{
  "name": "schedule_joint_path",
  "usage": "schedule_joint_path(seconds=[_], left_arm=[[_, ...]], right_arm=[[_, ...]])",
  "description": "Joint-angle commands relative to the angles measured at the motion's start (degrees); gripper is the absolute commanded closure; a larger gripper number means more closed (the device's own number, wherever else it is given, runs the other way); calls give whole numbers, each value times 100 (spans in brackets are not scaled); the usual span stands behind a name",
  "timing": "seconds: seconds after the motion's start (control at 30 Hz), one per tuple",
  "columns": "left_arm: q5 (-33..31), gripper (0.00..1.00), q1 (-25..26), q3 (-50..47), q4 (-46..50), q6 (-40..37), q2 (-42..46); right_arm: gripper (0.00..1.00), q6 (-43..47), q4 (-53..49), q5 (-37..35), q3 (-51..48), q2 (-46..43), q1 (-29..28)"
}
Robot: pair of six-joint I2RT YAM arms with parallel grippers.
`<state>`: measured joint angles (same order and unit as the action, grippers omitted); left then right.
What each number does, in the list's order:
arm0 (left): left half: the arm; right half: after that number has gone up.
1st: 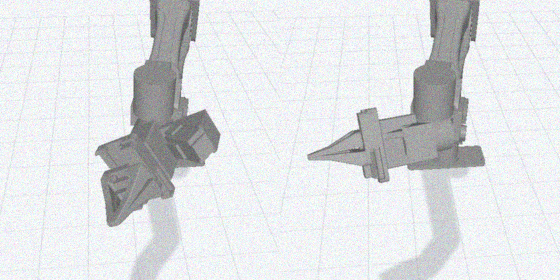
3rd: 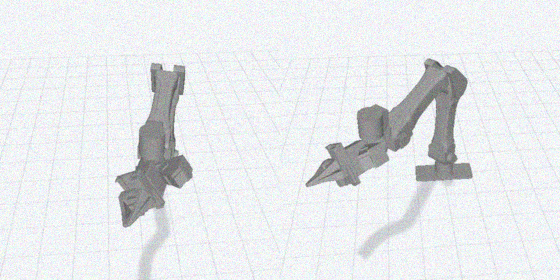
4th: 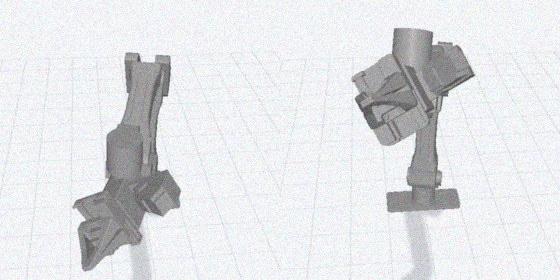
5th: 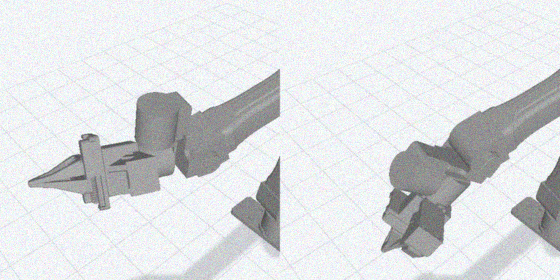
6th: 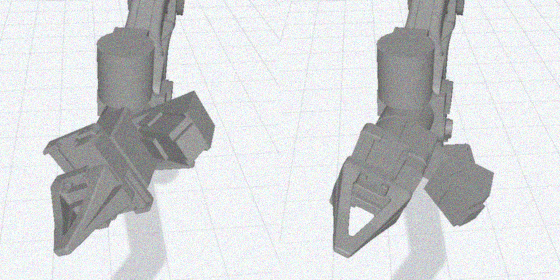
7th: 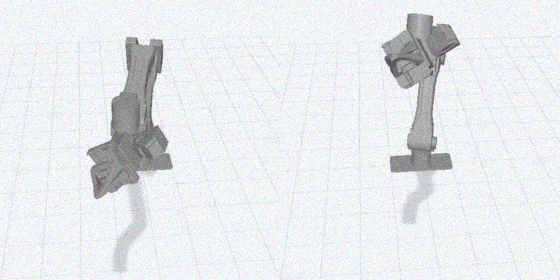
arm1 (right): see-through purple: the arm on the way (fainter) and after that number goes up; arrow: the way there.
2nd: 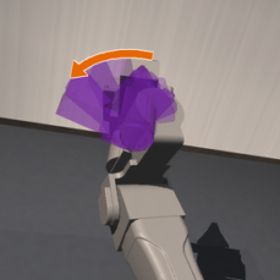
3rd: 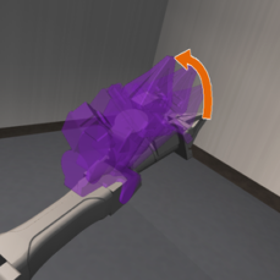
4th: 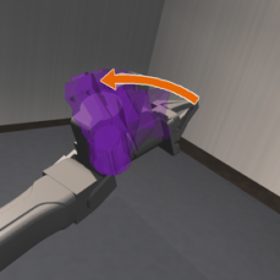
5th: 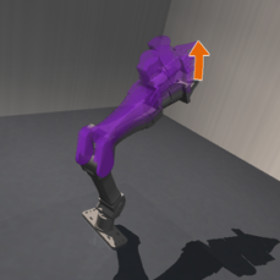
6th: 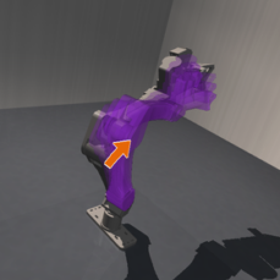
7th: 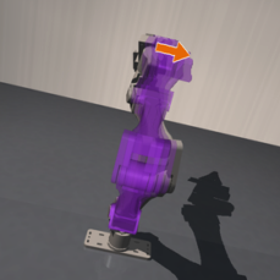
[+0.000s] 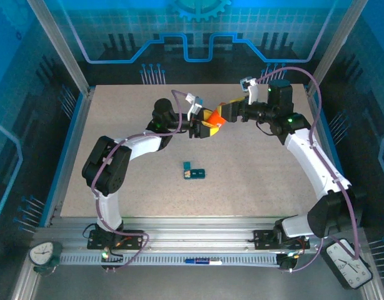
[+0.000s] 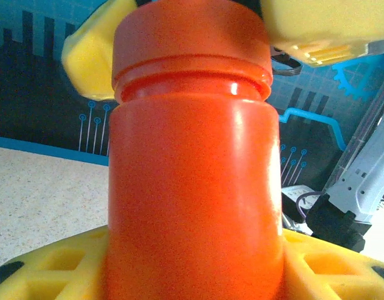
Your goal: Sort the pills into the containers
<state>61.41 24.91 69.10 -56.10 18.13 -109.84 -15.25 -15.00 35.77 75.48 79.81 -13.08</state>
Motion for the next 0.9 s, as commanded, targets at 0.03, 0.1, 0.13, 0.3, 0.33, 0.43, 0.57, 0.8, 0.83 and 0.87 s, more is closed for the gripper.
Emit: schedule_joint_path(seconds=[0.03,0.1,0.13,0.3,0.33,0.43,0.57,0.8,0.83,0.87], left_arm=[[187,100,-53,166,-340,103,-31],[187,100,-53,164,-341,101,-20],[187,100,-52,164,-341,100,-20],[159,100,-52,181,-350,86,-10],[148,100,-51,175,-353,78,-5],[61,100,-52,155,-350,16,22],[-199,100,-52,73,-273,-191,132],[-1315,100,97,-369,541,-1615,634],[-1438,100,139,-412,648,-1792,700],[-1521,100,175,-449,702,-1901,743]], right_arm=[[34,24,-99,229,162,61,-35],[40,-12,-116,229,134,79,-47],[41,-21,-132,214,121,87,-54],[52,-214,-49,-35,-116,49,-166],[55,-345,33,-144,-208,20,-201],[64,-754,364,-512,-562,-77,-295],[63,-1562,946,-1206,-1113,-284,-509],[63,-2768,1241,-2718,-1566,-387,-1134],[63,-2901,1237,-2899,-1582,-378,-1222],[63,-3026,1251,-3027,-1618,-379,-1281]])
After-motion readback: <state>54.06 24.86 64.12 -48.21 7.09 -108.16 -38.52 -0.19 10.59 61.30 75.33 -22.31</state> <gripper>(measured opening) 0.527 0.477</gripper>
